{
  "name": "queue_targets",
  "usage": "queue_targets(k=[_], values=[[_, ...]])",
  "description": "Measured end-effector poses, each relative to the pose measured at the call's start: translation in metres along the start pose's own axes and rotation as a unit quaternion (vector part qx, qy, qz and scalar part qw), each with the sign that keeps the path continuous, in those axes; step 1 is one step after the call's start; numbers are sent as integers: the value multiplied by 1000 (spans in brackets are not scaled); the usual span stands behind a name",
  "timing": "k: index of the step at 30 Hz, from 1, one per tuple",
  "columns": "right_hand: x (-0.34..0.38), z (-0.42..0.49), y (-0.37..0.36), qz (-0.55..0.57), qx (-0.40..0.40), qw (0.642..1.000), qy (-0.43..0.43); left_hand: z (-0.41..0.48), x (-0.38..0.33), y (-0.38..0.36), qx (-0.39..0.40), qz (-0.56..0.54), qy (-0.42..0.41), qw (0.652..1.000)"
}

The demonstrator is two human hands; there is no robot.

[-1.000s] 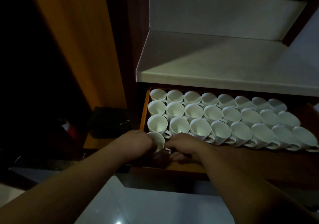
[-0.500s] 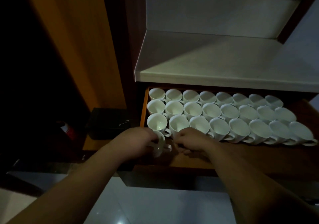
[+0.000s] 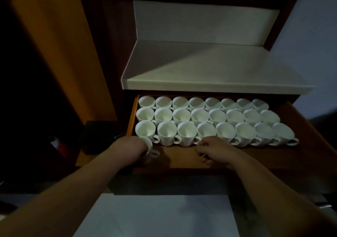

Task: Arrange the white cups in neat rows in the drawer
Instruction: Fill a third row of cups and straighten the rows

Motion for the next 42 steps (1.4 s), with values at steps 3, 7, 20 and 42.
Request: queue_targets(k=[3, 7, 20, 42], values=[[1, -8, 5, -8, 0, 1000, 20, -6, -2, -1, -1, -9, 18, 1000], [4, -24, 20, -66, -16, 996, 55, -16, -4, 4, -45, -17, -20, 999], [-79, -123, 103, -397, -235, 878, 131, -128, -91, -50, -355, -180, -173, 901], [-63, -27, 149, -454, -301, 824, 158, -37, -112, 16, -491, -133, -183, 841]])
Point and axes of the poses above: each hand's wrist, its own z-axis towards the middle knuckle, its own y-axis out of the back of the hand, x = y × z, the point moved 10 cm from there along z, towards the middle knuckle, and after that the axes turned 14 degrees about -z, right-handed, at the moved point
